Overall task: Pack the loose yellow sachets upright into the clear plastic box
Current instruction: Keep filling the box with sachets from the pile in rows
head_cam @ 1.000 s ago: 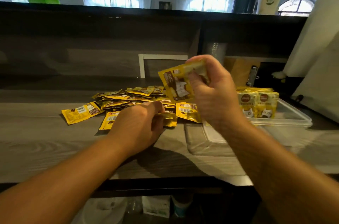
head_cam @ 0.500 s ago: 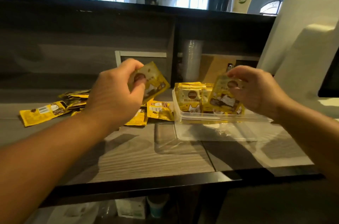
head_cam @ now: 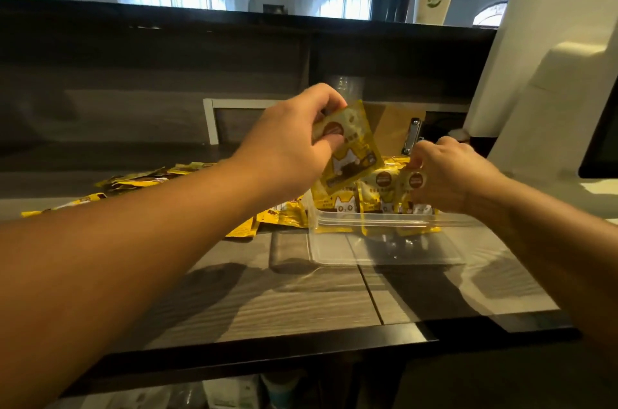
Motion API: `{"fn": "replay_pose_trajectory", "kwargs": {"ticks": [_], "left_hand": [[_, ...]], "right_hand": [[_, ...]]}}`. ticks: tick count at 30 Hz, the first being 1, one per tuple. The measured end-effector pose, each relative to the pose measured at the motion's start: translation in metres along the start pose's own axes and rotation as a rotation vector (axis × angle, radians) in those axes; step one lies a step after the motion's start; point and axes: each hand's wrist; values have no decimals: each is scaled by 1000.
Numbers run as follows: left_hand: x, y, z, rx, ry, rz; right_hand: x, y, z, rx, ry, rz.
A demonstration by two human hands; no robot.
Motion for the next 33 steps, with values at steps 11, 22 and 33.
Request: {"fn": "replay_pose_trajectory", "kwargs": {"ticks": [11, 22, 33], "left_hand": [[47, 1, -40, 22, -265, -173], [83, -7, -58, 182, -314, -754], [89, -13, -63, 75, -391, -566]], "right_hand": [[11, 0, -10, -128, -103, 20], [20, 2, -17, -94, -74, 48], [5, -5, -14, -166, -215, 282]]}}
Point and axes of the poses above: each hand's wrist, its own z-axis away from the middle knuckle, its own x-axis out of the palm, y = z × x, and after that the axes turned 6 degrees about -y, right-handed
